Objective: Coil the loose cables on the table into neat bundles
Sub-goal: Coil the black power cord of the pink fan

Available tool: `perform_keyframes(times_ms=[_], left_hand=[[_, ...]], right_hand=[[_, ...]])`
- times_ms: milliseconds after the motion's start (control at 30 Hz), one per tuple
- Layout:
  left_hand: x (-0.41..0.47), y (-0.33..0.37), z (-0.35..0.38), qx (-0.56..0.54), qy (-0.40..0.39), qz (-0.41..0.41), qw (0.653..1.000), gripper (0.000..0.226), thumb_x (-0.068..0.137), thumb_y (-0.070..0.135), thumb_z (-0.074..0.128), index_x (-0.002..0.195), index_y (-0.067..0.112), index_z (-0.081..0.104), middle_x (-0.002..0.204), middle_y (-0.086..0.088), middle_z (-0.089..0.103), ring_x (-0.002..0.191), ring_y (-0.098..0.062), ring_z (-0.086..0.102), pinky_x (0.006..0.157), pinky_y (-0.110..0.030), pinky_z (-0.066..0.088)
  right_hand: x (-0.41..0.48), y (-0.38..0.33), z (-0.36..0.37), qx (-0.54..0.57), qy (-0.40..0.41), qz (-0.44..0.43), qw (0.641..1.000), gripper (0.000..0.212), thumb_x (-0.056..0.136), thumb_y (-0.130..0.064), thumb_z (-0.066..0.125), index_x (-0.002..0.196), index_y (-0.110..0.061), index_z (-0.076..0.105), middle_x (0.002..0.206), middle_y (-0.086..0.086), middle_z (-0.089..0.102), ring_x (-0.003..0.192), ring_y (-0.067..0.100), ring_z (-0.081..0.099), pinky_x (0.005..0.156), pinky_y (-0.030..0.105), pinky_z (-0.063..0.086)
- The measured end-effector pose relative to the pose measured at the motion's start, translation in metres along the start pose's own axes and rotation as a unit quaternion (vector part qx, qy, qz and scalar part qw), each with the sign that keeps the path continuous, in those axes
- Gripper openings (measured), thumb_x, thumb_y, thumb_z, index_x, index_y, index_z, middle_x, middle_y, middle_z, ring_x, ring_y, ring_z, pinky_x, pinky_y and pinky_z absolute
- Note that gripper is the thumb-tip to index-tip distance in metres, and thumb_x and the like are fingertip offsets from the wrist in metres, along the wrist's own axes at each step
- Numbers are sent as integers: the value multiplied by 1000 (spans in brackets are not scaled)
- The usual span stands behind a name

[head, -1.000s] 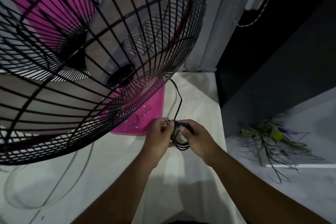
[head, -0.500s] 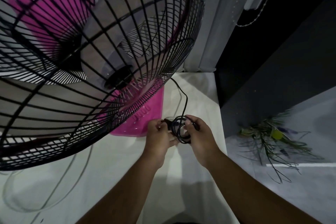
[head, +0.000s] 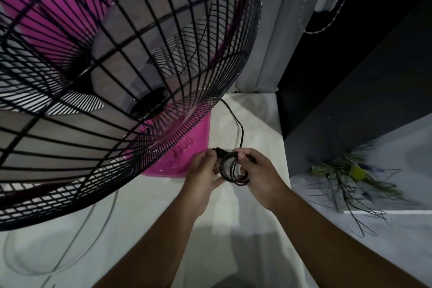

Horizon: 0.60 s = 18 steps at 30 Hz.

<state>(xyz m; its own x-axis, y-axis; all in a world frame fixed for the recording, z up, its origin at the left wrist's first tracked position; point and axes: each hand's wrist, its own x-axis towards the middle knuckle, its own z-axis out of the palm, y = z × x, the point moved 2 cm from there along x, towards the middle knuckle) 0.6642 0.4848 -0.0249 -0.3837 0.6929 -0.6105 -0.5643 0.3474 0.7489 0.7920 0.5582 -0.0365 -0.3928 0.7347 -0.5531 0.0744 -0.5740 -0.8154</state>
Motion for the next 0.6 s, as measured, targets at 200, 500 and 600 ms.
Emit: perform_keyframes(times_ms=[200, 500, 600], left_hand=[[-5, -8, 10, -31, -130, -103, 986, 45, 99, 33, 62, 137, 14, 47, 130, -16, 68, 115, -32, 69, 102, -50, 51], [-3, -11, 3, 111, -105, 7, 988, 21, 103, 17, 54, 119, 18, 67, 115, -12, 75, 102, -18, 73, 80, -27, 58], [-3, -12, 2, 180, -67, 56, 980, 26, 104, 18, 49, 104, 23, 74, 107, -12, 77, 104, -25, 72, 92, -42, 58]], right_hand=[[-8, 3, -1, 38, -12, 24, 999, 24, 105, -14, 50, 118, -2, 65, 117, 23, 72, 108, 38, 69, 97, 53, 53], [-11, 6, -4, 37, 6, 28, 999, 18, 103, -12, 53, 115, -7, 66, 104, 12, 75, 94, 28, 71, 95, 56, 53], [-13, 9, -2, 75, 5, 49, 996, 20, 101, -8, 52, 115, -6, 65, 101, 12, 76, 94, 30, 70, 97, 60, 51]])
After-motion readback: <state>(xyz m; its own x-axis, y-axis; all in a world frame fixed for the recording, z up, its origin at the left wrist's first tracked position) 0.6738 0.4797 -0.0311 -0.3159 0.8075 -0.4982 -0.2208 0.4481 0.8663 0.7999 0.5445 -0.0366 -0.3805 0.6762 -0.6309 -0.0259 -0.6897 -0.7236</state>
